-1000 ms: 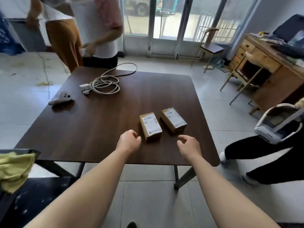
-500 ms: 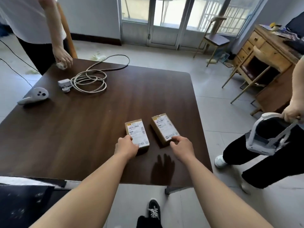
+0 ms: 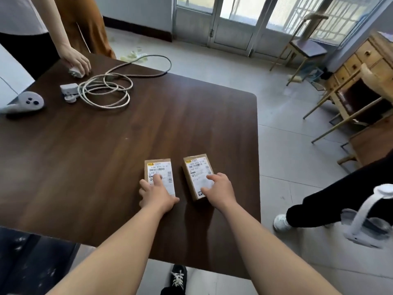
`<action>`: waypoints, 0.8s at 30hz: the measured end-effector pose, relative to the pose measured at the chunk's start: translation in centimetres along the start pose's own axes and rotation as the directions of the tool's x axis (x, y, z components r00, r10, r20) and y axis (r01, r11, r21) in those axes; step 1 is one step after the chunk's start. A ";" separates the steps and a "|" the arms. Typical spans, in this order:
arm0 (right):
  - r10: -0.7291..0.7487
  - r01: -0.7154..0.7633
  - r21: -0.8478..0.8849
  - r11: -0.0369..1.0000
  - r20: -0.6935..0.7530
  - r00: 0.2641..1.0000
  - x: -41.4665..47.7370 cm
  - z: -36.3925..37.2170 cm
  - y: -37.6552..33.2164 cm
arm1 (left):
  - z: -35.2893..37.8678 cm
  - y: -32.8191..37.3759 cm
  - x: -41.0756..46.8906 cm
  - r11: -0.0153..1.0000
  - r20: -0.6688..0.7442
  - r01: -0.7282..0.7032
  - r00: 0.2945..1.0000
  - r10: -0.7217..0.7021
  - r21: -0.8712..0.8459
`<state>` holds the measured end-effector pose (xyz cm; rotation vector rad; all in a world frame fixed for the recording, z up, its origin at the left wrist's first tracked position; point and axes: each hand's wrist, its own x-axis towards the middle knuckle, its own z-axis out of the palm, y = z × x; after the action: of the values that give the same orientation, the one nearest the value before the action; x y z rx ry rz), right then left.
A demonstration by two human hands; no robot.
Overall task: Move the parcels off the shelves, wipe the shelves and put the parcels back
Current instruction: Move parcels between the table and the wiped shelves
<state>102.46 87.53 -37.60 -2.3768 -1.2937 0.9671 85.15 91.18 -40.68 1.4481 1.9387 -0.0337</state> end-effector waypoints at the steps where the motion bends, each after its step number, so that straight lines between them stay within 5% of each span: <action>1: -0.005 0.005 -0.012 1.000 0.010 1.000 0.2 0.1 -0.1 | 0.2 0.1 0.0 1.000 -0.012 0.010 1.000 -0.010 0.001; 24: -0.013 0.037 -0.261 0.965 0.092 0.996 2.2 3.0 -1.6 | -1.2 -3.5 -0.3 0.995 -0.066 0.102 0.992 -0.104 -0.021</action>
<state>100.23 90.00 -39.90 -2.5276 -1.5703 0.9566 81.58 90.11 -40.97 1.3521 2.0622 -0.0147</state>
